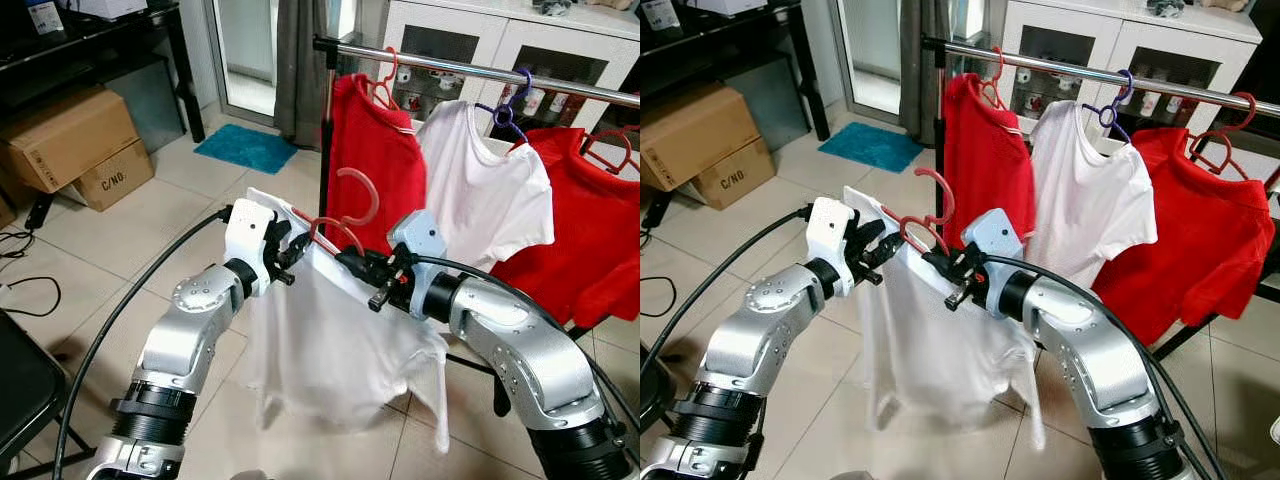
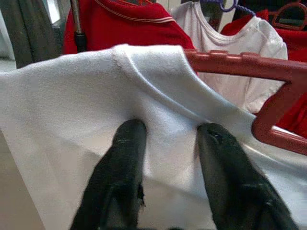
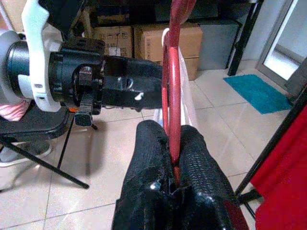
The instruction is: Hang hanger
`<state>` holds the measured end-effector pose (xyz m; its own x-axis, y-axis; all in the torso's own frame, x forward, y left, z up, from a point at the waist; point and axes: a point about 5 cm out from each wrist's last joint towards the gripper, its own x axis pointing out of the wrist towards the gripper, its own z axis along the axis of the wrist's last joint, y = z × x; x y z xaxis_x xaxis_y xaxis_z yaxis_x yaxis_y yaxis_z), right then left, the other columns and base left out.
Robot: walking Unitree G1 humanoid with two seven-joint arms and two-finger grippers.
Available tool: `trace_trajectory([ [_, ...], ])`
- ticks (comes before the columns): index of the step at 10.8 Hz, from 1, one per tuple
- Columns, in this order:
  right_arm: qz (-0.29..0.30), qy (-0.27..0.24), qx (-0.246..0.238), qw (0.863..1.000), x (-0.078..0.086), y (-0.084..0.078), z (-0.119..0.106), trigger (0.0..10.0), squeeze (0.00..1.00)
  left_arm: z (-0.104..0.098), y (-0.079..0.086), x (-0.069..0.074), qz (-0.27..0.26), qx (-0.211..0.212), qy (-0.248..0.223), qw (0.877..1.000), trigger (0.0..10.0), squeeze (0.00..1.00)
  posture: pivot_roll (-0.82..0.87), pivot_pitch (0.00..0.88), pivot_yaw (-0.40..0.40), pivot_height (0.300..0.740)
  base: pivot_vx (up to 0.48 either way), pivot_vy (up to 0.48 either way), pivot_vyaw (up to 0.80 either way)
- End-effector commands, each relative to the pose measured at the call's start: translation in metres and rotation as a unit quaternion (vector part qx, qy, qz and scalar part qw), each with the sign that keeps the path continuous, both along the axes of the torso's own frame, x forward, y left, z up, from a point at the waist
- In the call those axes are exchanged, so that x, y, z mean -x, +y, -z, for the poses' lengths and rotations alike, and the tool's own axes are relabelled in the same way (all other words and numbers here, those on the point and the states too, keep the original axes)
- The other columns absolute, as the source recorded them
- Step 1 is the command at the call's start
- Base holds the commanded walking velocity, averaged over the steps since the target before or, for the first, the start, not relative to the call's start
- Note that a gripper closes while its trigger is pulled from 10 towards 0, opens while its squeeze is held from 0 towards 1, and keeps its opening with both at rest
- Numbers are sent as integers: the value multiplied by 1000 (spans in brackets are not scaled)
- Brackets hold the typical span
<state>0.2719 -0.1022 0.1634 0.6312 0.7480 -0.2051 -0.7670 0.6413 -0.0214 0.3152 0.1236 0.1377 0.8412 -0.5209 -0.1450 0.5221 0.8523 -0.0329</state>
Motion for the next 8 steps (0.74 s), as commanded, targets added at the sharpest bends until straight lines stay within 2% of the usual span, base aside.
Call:
trace_trajectory([
  [1,-18,-29,-12,999,3,4,-12,0,0,-8,-2,-5,2,10,-12,1000,0,0,54,0,10,740,0,0,0],
  [8,-19,-31,-13,999,1,3,-13,0,0,-9,-1,-10,-2,32,-6,999,0,0,51,0,10,740,0,0,0],
])
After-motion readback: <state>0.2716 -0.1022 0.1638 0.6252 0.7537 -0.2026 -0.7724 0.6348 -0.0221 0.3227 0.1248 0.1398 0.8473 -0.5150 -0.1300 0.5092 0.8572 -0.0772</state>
